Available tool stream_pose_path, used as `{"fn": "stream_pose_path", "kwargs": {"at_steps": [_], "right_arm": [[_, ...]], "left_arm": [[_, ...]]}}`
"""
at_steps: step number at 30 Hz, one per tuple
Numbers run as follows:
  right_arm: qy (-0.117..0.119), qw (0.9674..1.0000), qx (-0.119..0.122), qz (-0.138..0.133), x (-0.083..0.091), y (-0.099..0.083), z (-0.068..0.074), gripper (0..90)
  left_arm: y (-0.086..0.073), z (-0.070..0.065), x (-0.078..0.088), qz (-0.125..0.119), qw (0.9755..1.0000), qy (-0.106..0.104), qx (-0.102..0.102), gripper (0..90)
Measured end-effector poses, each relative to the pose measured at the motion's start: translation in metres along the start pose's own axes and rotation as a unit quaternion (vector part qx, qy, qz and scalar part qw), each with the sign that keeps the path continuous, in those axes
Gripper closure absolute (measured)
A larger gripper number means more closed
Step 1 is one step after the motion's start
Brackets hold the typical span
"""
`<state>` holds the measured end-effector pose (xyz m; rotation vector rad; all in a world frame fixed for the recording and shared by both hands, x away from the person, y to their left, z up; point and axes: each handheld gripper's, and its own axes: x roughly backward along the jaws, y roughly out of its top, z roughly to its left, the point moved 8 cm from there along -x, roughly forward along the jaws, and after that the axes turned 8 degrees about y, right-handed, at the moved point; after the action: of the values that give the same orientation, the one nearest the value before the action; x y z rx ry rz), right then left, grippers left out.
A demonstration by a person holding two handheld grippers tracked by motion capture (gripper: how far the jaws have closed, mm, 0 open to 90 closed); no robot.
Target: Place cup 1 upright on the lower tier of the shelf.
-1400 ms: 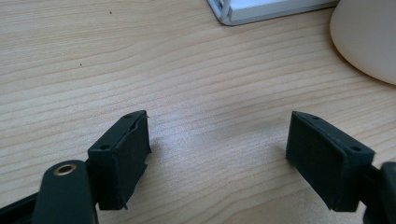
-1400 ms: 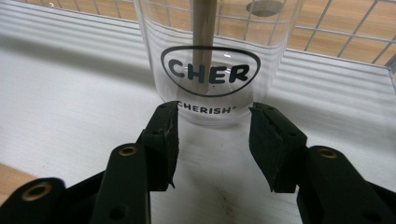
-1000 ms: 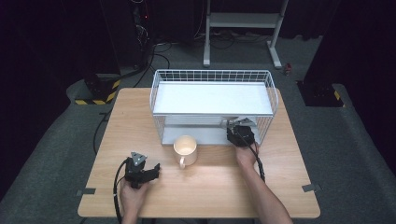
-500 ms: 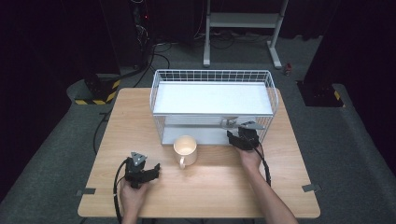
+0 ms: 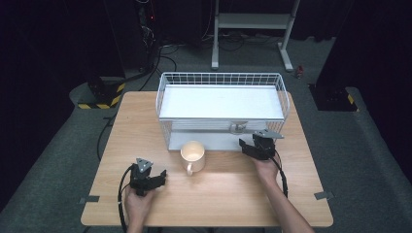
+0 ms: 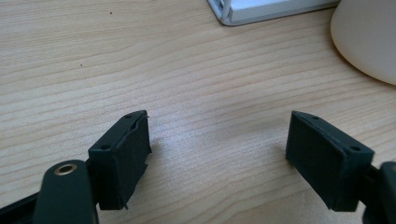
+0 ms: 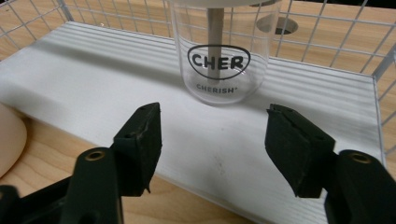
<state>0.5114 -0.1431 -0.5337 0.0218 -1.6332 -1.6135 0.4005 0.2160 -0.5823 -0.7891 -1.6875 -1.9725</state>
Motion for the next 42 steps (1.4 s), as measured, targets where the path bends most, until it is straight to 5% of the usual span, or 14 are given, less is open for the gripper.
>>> {"fn": "stream_pose_path", "kwargs": {"at_steps": [4, 10, 42], "right_arm": [[0.017, 0.9998, -0.012, -0.006, 0.005, 0.000, 0.000, 32.8], [0.015, 0.9998, 0.005, -0.011, 0.013, -0.005, -0.001, 32.2], [0.045, 0.9979, -0.015, -0.045, 0.054, -0.008, -0.002, 29.5]], "left_arm": [[0.000, 0.000, 0.000, 0.000, 1.0000, 0.000, 0.000, 22.0], [0.000, 0.000, 0.000, 0.000, 1.0000, 0.001, 0.000, 22.0], [0.000, 0.000, 0.000, -0.001, 1.0000, 0.002, 0.002, 22.4]]}}
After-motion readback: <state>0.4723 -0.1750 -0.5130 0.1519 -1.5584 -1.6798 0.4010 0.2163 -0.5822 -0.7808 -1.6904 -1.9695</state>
